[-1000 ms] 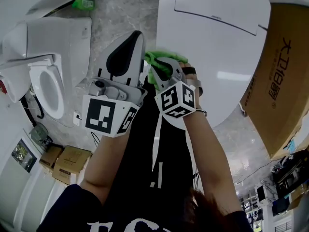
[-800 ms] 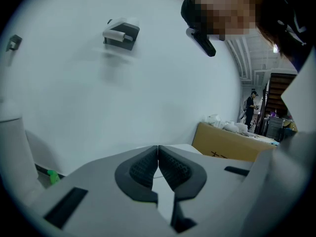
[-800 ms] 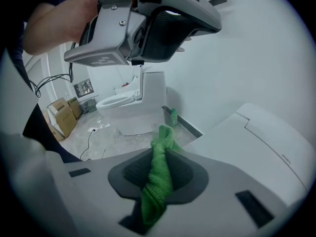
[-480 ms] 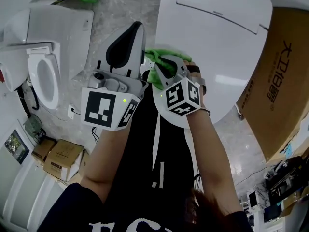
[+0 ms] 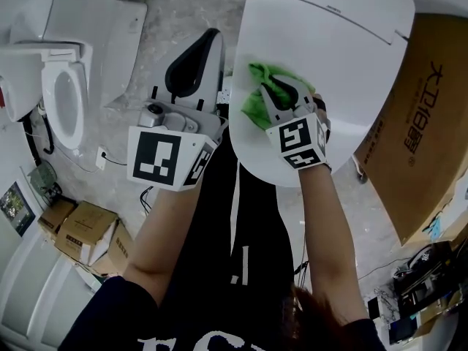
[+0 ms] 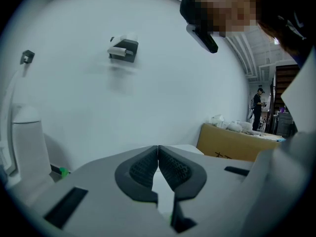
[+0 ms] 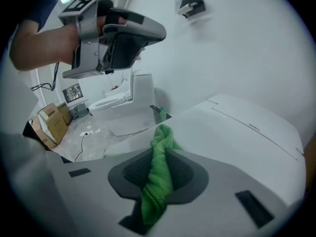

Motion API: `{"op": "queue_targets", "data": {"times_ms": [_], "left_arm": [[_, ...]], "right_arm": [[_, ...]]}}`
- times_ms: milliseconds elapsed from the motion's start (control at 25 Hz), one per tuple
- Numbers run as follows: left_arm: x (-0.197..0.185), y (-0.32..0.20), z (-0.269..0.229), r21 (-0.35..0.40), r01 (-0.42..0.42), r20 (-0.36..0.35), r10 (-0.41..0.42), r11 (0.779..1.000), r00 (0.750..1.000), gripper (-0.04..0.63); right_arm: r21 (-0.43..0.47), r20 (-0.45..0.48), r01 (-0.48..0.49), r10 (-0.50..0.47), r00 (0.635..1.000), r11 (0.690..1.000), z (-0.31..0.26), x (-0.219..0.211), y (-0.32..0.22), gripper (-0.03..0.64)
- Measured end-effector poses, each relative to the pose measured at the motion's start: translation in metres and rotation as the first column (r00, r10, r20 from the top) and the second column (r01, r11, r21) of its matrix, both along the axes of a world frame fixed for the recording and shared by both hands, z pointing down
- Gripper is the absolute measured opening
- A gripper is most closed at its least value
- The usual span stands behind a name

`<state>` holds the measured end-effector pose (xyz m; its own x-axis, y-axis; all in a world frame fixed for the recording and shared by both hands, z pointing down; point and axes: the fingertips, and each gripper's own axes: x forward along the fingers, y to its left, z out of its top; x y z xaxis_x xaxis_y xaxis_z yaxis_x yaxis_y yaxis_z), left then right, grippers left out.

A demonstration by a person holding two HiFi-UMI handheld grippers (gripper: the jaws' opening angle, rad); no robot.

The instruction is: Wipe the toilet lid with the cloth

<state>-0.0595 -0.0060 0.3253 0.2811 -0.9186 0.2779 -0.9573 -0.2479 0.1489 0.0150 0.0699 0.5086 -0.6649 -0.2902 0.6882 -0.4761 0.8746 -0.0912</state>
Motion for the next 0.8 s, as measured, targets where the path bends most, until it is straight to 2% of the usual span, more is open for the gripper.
{"op": "queue_targets", "data": {"times_ms": [240,440,800], "left_arm": [[0.009,0.028,-0.004,-0.029,-0.033,0.004,0.033,0.999,0.999,0.021],[0.011,0.038,-0.005,-0.025,-0.050,-0.020,0.049,0.998,0.999,0.021],[0.014,0.050,-0.010,-0.009,-0.077,-0.027,0.077,0.997,0.997,0.021]], "right_arm": [[-0.013,0.001,-0.096,0.096,0.995,0.995,-0.001,0.046,0.004,0.083],[-0.022,0.003,-0.191,0.191,0.982,0.981,-0.001,0.071,0.002,0.083],[0.082,-0.037,-0.260,0.264,0.964,0.962,0.000,0.097,0.002,0.083]]}}
